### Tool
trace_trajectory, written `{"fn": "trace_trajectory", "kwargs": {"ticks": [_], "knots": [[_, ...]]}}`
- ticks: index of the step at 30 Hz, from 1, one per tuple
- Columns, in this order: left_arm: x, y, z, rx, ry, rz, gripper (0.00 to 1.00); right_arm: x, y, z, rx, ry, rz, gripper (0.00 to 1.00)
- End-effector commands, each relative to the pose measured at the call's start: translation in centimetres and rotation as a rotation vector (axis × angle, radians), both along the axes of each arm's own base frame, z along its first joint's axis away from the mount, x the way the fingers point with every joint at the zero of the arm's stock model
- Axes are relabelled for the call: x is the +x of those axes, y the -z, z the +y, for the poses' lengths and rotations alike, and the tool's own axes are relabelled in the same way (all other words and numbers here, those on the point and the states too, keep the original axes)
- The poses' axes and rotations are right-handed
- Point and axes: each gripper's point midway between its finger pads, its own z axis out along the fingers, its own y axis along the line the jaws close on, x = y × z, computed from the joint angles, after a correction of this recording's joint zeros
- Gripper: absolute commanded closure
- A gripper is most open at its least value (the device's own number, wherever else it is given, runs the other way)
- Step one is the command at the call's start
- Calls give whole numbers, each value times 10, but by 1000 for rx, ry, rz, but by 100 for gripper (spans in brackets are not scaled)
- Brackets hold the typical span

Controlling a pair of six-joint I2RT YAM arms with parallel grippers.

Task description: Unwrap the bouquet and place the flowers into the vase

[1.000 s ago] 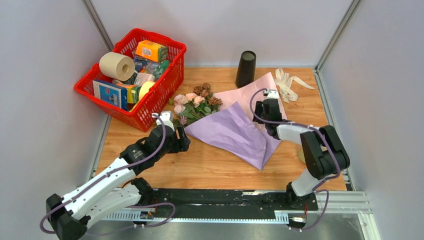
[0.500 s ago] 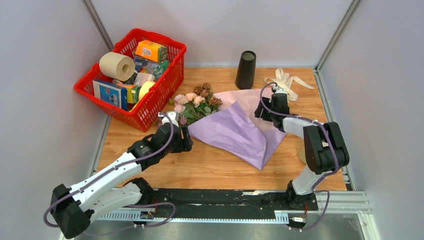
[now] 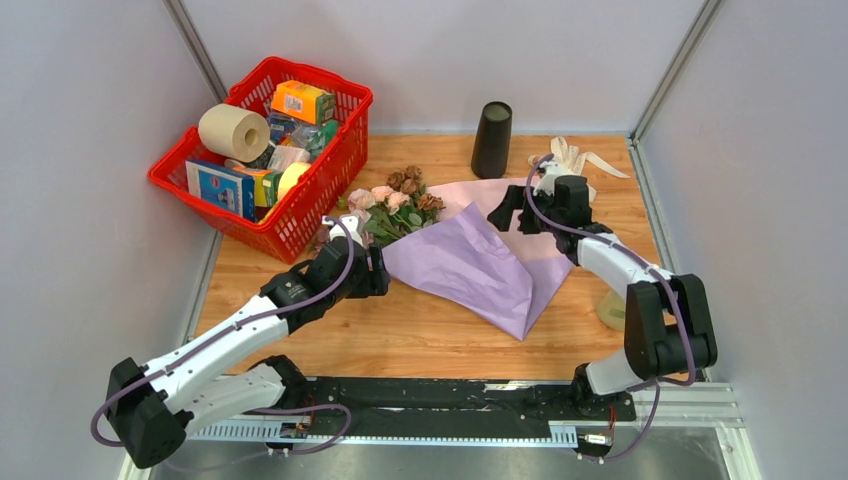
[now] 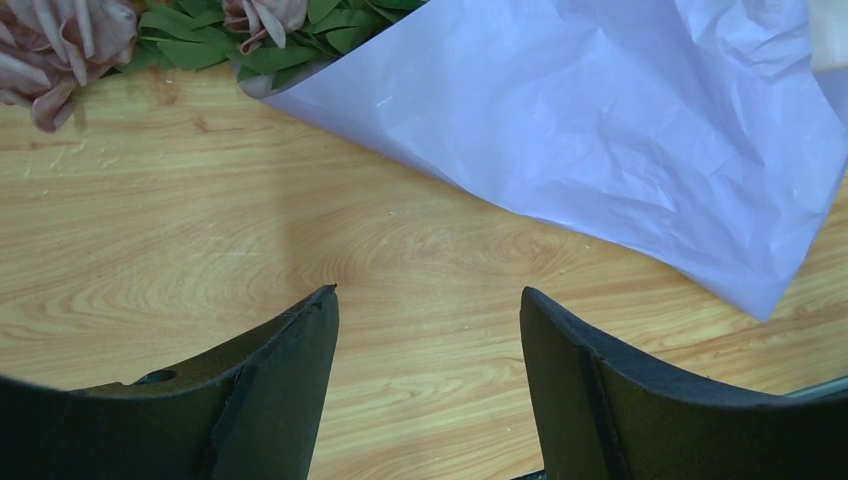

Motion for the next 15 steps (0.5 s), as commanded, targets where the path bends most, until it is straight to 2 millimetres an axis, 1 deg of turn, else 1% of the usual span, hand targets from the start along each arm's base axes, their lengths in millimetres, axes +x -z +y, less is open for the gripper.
{"fn": "trace_trajectory", "kwargs": {"ticks": [1,2,5,6,8,9,11,12,14,15], "knots": [[6,-20,-10,-31,28,-43,25,-3,5,23,38,-160,8,1],[5,-21,-10,-32,28,-44,25,-1,7,25,39,-175,10,2],[6,-22,-9,-34,23,-48,25,5,24,27,28,-193,42,7],[6,-23,-9,-35,22,-51,25,5,31,29,29,-203,60,9],[6,-23,-9,-36,23,-50,25,2,38,33,44,-236,80,16],[6,-22,-9,-35,26,-48,25,2,39,35,52,-245,87,22],[6,-21,-10,-28,32,-46,26,-1,42,39,70,-271,103,40],[6,-20,-10,-27,35,-44,26,-3,42,40,72,-276,104,47],[6,-20,-10,-22,37,-42,26,-4,44,37,65,-259,110,66],[6,-20,-11,-23,37,-43,26,-5,44,37,65,-259,110,73]]}}
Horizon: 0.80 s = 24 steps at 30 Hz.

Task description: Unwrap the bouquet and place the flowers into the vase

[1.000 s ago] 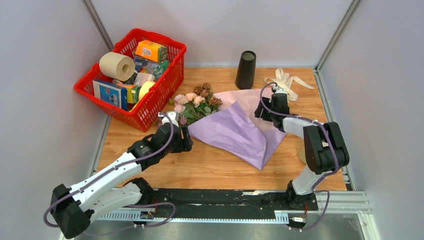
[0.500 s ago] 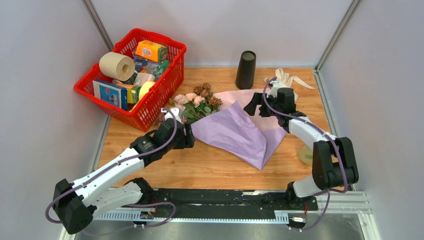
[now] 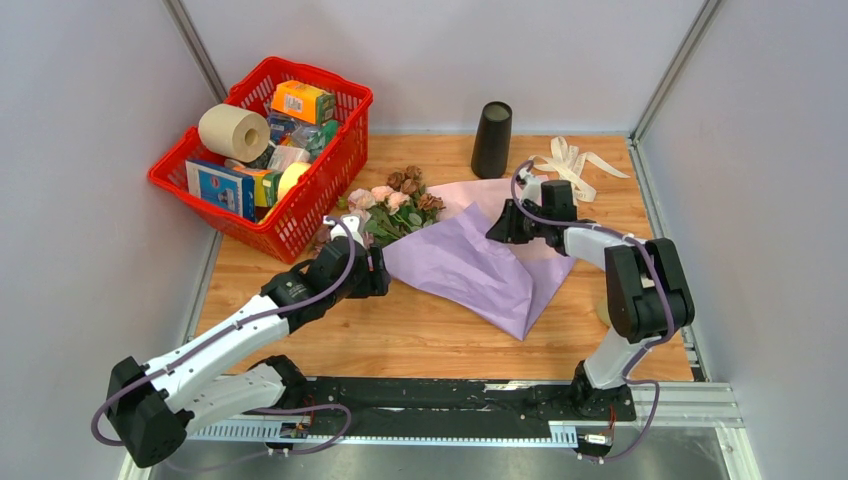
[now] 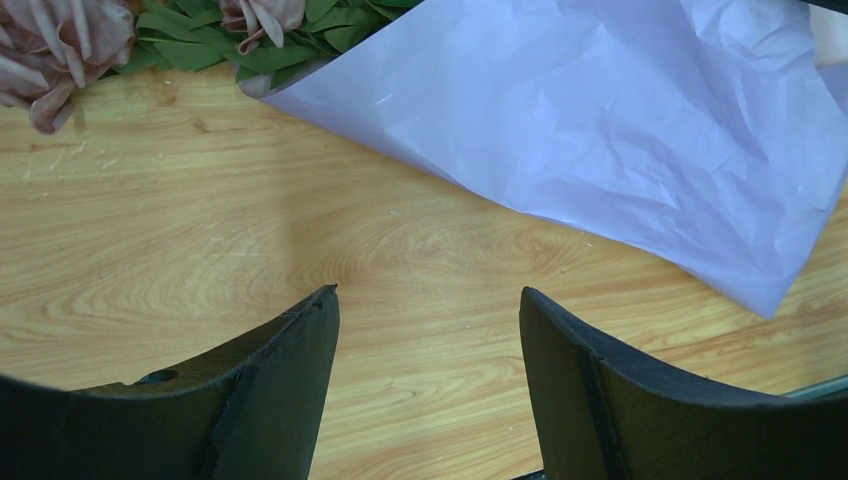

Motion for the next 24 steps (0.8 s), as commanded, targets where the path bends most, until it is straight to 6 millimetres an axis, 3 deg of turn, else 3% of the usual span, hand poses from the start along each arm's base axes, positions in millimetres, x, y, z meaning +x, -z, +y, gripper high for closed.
{"fn": "trace_trajectory", "kwargs": {"ticks": [1,4,6,16,24], "knots": [[6,-20,-10,-27,27,-41,26,5,-21,9,36,-47,-65,80],[7,-21,-8,-23,19,-46,26,-5,-25,13,69,-60,-45,96],[7,-21,-8,-21,20,-47,26,-16,-28,20,88,-74,-26,100],[12,-30,-2,34,4,-57,26,-85,-78,66,130,-231,-105,100],[16,-47,0,19,-22,-62,27,-162,-81,125,166,-416,-67,95]]}}
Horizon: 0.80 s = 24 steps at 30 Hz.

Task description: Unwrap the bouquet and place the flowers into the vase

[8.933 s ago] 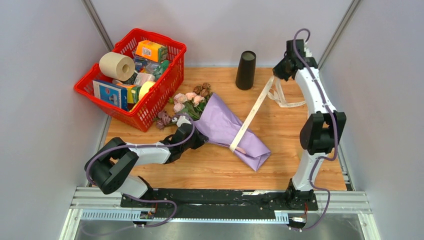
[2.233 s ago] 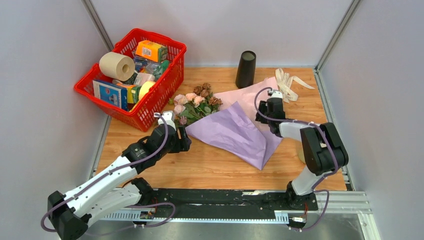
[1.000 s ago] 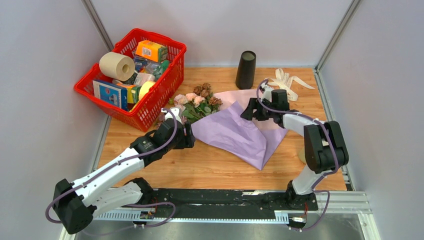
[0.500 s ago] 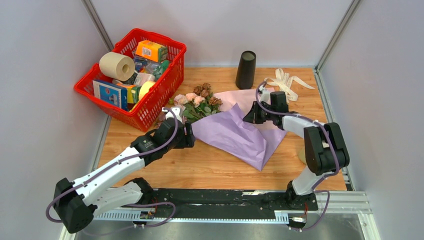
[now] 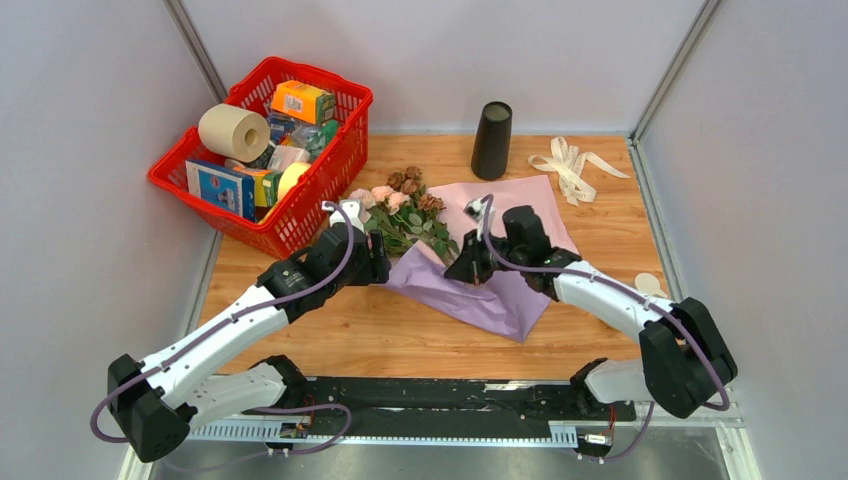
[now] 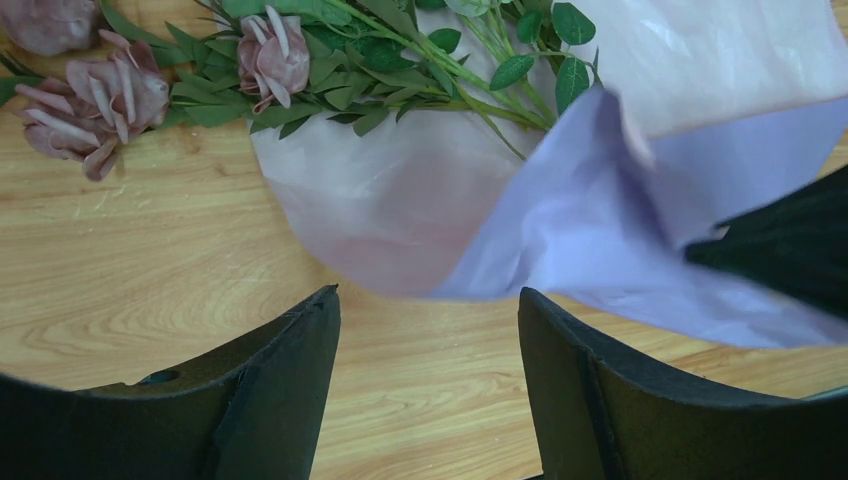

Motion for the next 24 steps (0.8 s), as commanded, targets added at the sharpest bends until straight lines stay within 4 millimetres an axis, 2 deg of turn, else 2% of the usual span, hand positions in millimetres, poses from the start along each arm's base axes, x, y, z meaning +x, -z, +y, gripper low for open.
{"fn": "trace_trajectory", "kwargs": {"ticks": [1,4,7,8,10,12,15,18,24], "knots": [[3,-15,1,-10,-15,-16,27,-42,-3,29,37,-95,42,93],[-1,-14,0,-38,-27,3,27,-63,0,39,33,-125,62,86],[-3,-15,0,-58,-25,4,27,-74,1,37,34,-119,79,80],[-4,-15,-1,-64,-22,6,27,-75,-1,35,38,-109,80,75],[-5,-16,-3,-78,-9,4,27,-78,-7,31,45,-100,74,67],[-6,-16,-5,-83,0,7,28,-85,-18,31,74,-125,73,52],[-6,-13,-5,-78,-1,18,29,-99,-36,30,99,-178,89,47],[-6,-11,-6,-72,3,21,29,-92,-60,24,117,-130,13,47],[-7,-13,-11,-92,16,28,30,-43,-93,-1,90,127,-163,51]]}}
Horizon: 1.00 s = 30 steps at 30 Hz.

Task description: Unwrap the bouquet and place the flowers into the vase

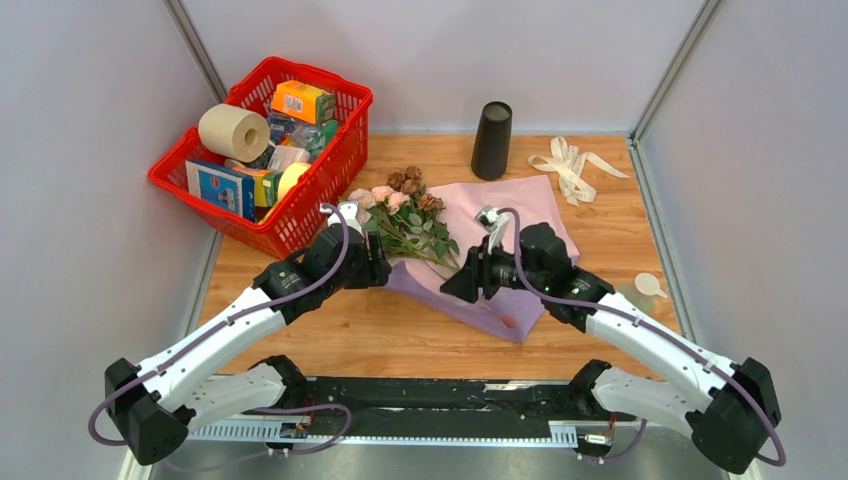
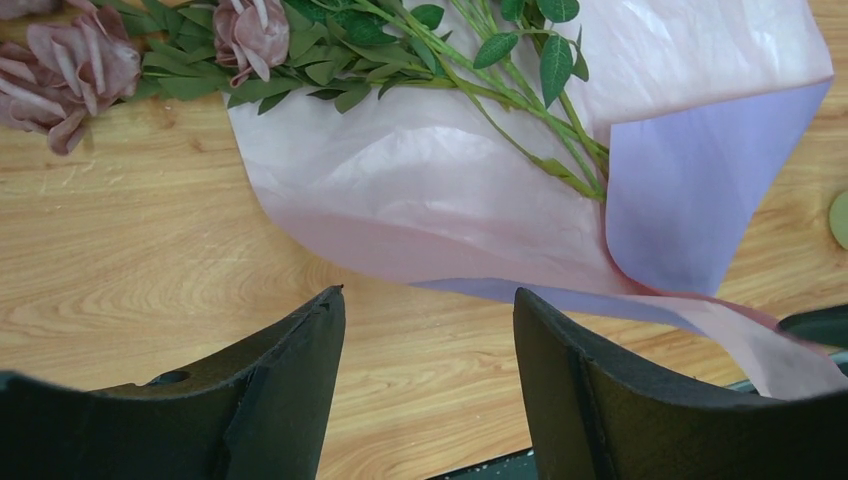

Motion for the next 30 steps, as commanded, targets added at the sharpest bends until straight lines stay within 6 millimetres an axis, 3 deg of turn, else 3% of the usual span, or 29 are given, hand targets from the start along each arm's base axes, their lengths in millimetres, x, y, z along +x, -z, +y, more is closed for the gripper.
{"fn": "trace_trajectory", "kwargs": {"ticks": [1,4,6,9,17,22,30], "knots": [[1,-7,-8,-45,15,-1,29,45,-46,-18,14,207,-155,52],[1,-5,-11,-52,22,1,30,71,-60,-29,-18,323,-229,53],[0,-2,-13,-60,31,8,30,91,-57,-37,-65,415,-254,55],[-2,0,-17,-73,44,22,30,100,-42,-30,-106,402,-225,58],[2,-2,-4,-24,-5,-1,31,46,24,12,-81,72,16,61],[1,-24,4,-38,-23,-45,32,12,65,12,-121,-5,107,63],[-11,-65,-3,-129,52,-98,32,-11,91,11,-159,-51,140,64]]}}
